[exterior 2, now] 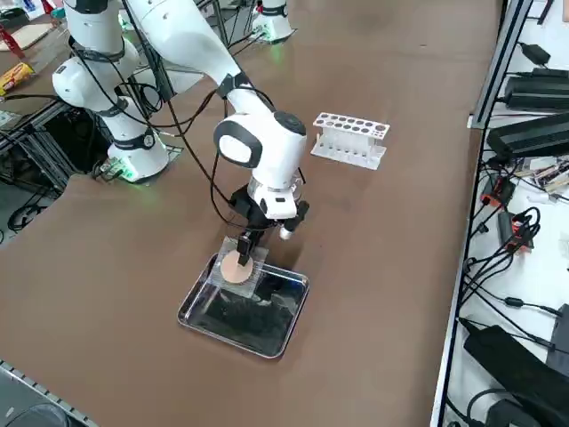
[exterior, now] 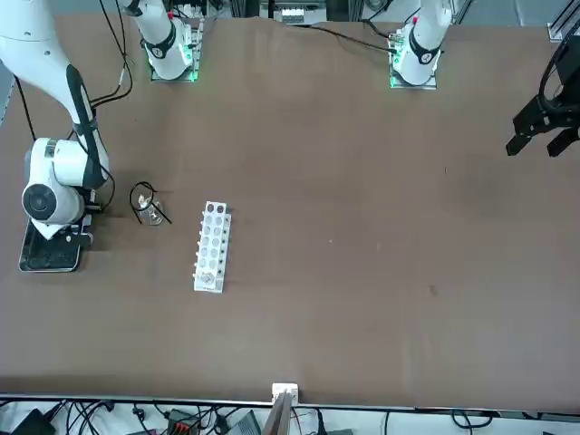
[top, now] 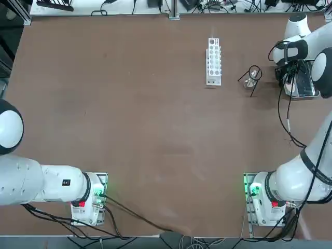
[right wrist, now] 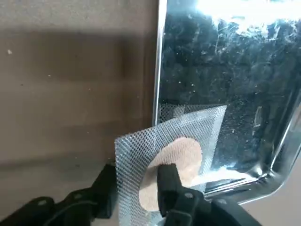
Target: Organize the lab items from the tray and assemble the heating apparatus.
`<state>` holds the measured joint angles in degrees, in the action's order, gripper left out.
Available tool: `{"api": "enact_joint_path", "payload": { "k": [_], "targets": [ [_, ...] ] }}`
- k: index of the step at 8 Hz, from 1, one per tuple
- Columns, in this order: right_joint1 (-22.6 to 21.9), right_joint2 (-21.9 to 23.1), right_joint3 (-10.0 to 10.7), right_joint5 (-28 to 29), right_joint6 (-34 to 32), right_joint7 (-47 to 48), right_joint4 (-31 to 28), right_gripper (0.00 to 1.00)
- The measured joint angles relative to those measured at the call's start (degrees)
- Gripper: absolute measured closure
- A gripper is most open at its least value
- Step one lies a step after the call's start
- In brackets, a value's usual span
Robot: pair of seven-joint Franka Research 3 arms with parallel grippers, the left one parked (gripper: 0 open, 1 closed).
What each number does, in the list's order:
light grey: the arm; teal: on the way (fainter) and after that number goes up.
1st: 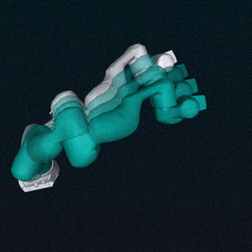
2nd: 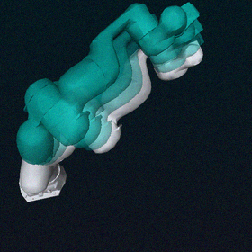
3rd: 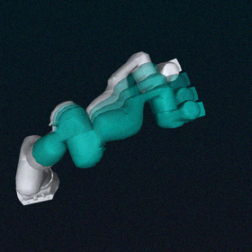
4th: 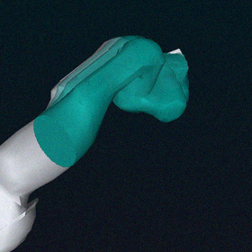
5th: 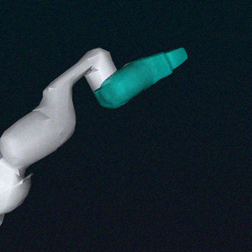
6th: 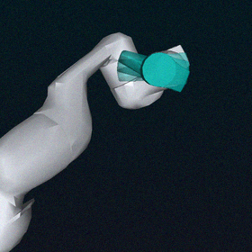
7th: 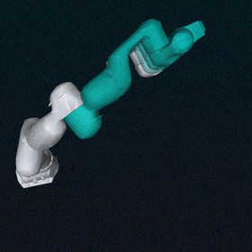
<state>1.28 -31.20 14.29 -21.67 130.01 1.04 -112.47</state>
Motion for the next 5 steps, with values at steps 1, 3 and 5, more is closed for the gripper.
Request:
{"api": "enact_joint_path", "payload": {
  "k": [1, 3, 5],
  "targets": [
    [0.0, 0.0, 0.0, 0.0, 0.0, 0.0, 0.0, 0.56],
    [0.0, 0.1, 0.0, 0.0, 0.1, 0.1, 0.2, 0.57],
    [0.0, 0.3, 0.0, 0.1, 0.2, 0.1, 0.4, 0.60]
  ]
}}
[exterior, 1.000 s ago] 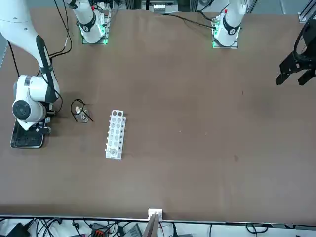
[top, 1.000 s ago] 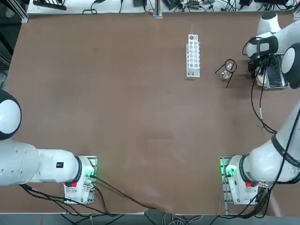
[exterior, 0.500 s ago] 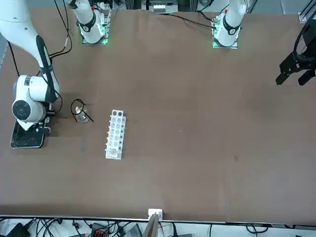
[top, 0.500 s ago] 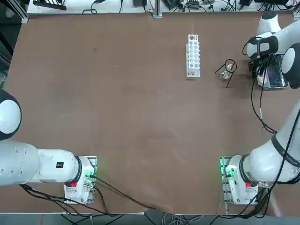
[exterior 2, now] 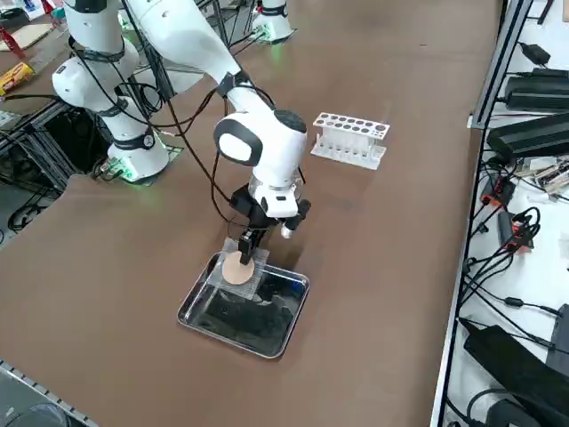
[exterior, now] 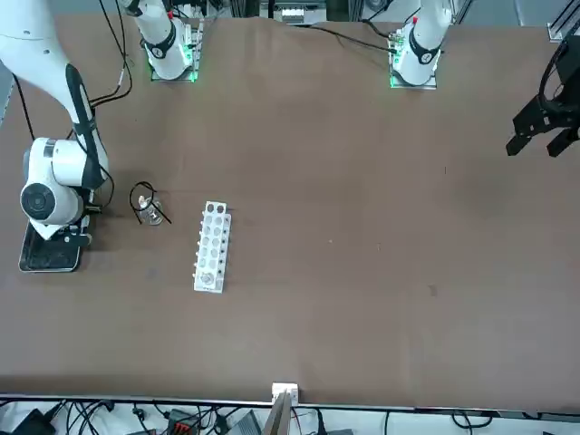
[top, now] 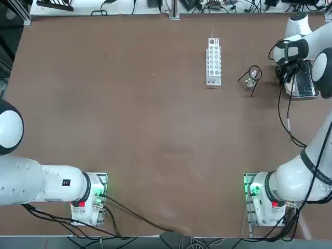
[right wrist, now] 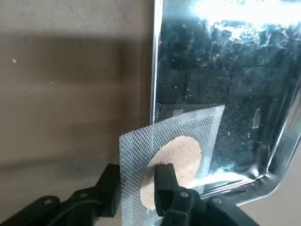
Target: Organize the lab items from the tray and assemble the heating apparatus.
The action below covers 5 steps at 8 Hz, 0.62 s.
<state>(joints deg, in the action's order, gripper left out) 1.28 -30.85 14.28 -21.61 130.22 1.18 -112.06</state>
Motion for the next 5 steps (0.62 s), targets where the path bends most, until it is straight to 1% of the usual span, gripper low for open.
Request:
{"api": "enact_joint_path", "payload": {
  "k": [5],
  "targets": [
    [0.8, 1.6, 0.0, 0.0, 0.0, 0.1, 0.3, 0.61]
  ]
}}
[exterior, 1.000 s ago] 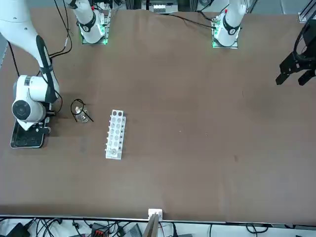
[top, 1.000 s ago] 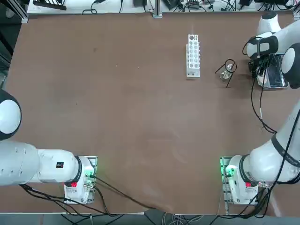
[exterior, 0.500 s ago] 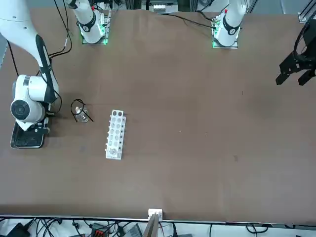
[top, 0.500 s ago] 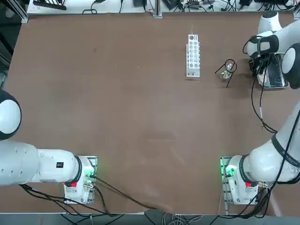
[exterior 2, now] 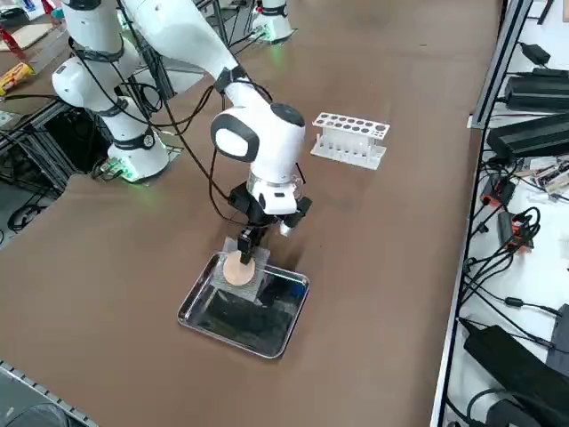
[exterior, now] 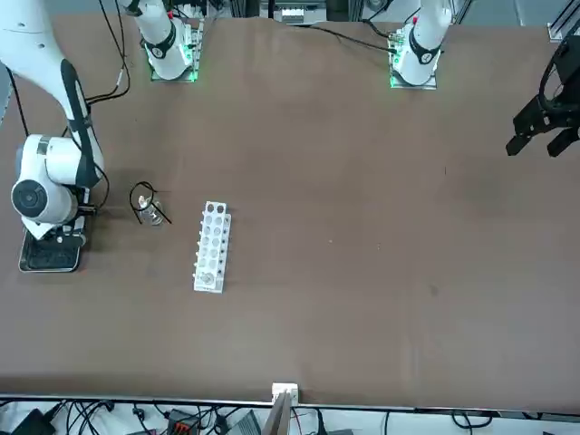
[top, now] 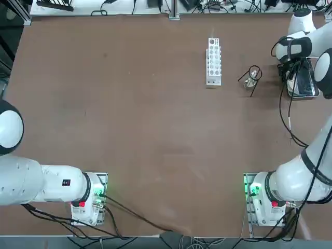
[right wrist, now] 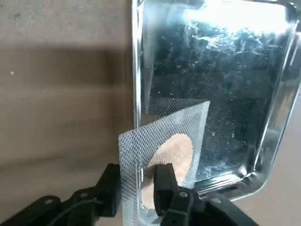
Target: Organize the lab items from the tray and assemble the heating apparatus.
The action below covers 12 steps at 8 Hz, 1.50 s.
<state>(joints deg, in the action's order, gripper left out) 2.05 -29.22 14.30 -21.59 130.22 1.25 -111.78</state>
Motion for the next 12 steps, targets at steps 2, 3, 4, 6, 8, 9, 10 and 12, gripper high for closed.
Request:
{"api": "enact_joint_path", "payload": {
  "k": [2, 3, 4, 6, 8, 9, 10, 12],
  "targets": [
    [0.1, 0.4, 0.0, 0.0, 0.0, 0.0, 0.0, 0.62],
    [0.2, 0.4, 0.0, 0.0, 0.0, 0.0, 0.0, 0.64],
    [0.3, 0.5, 0.0, 0.0, 0.0, 0.0, 0.0, 0.66],
    [0.6, 0.8, 0.0, 0.0, 0.0, 0.1, 0.1, 0.70],
    [0.7, 1.5, 0.0, 0.0, 0.0, 0.0, 0.1, 0.78],
    [0.7, 1.9, 0.0, 0.0, 0.0, -0.1, 0.1, 0.81],
    [0.7, 2.1, 0.0, 0.0, 0.0, -0.2, 0.1, 0.82],
    [0.7, 2.1, 0.1, -0.2, 0.0, -0.3, 0.1, 0.85]
  ]
}}
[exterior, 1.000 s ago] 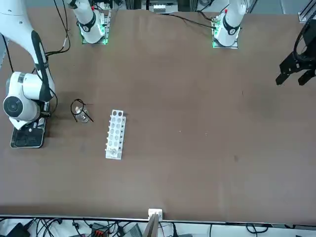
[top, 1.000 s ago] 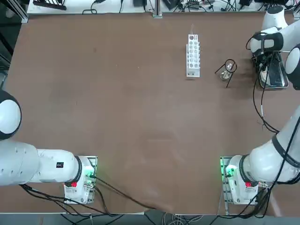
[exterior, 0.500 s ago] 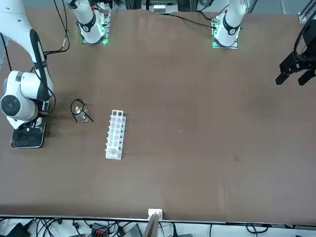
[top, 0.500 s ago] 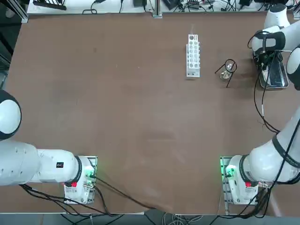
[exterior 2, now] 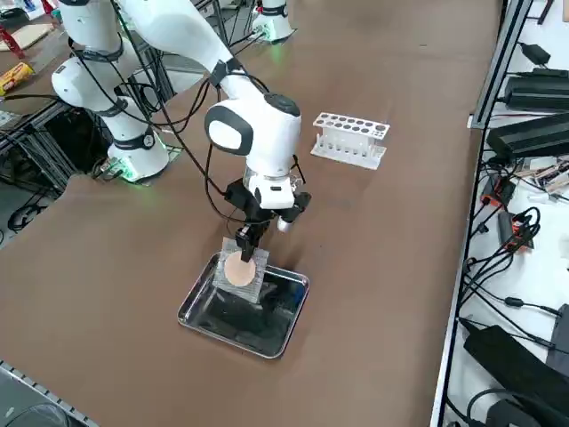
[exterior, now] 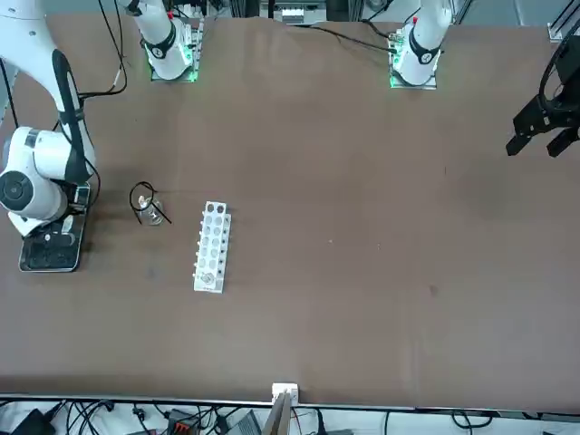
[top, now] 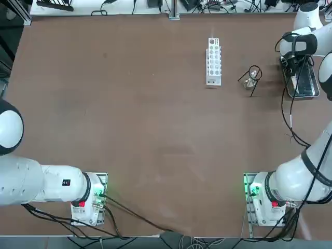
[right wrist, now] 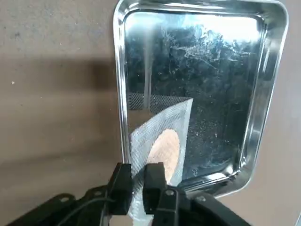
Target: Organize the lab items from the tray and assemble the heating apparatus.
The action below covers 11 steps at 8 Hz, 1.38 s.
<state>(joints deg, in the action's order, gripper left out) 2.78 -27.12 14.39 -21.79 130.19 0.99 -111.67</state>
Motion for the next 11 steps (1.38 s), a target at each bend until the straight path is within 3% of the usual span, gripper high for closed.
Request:
{"api": "enact_joint_path", "payload": {
  "k": [7, 9, 11],
  "targets": [
    [-0.1, 2.9, 1.1, -13.4, -2.2, -0.4, 2.8, 0.98],
    [-1.9, 4.9, 0.9, -16.1, -6.1, -3.5, 6.3, 0.98],
    [-6.5, 8.0, 0.6, -17.1, -11.2, -5.6, 8.9, 0.98]
  ]
}}
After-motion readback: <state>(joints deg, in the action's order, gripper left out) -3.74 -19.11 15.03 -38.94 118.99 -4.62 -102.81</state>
